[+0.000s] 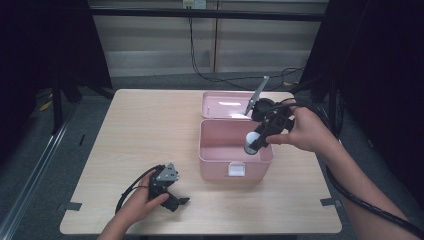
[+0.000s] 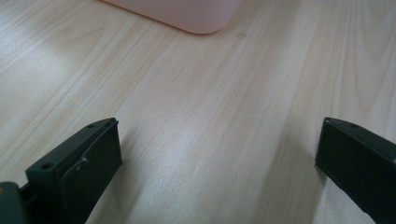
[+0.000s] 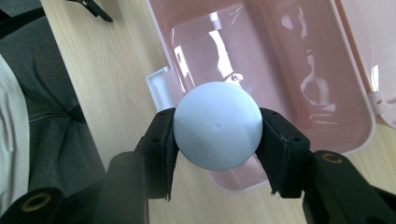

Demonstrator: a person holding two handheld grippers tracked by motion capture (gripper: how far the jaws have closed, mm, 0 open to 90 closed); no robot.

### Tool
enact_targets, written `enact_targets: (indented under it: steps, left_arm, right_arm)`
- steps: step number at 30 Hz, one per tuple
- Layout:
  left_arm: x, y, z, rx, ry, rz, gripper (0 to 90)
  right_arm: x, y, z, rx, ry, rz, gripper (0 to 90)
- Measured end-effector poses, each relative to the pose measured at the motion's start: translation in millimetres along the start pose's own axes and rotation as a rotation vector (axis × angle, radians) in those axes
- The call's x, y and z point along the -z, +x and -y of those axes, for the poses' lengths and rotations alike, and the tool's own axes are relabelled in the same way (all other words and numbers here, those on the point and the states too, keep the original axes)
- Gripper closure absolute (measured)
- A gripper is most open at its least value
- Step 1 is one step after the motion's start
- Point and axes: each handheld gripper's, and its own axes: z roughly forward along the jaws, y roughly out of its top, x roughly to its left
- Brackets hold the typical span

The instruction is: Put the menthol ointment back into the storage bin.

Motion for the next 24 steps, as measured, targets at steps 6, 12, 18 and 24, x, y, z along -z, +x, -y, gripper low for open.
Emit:
enact_targets:
  steps: [6, 12, 18, 24]
  left_arm:
    - [0.0, 0.0, 0.0, 0.0, 0.0, 0.0, 0.0]
    - [0.0, 0.0, 0.0, 0.0, 0.001, 0.0, 0.0]
    - [0.1, 0.0, 0.0, 0.0, 0.001, 0.0, 0.0]
    - [0.1, 0.0, 0.0, 0.0, 0.001, 0.0, 0.0]
  right_arm:
    - [-9.3, -1.5, -15.1, -0.008, 0.001, 0.015, 50.3]
    - [-20.7, 0.5, -31.4, 0.014, 0.012, 0.016, 50.3]
    - [-32.6, 2.7, -47.4, 0.037, 0.026, 0.016, 50.3]
    - [-42.3, 3.9, -60.5, 0.046, 0.047, 0.014, 50.3]
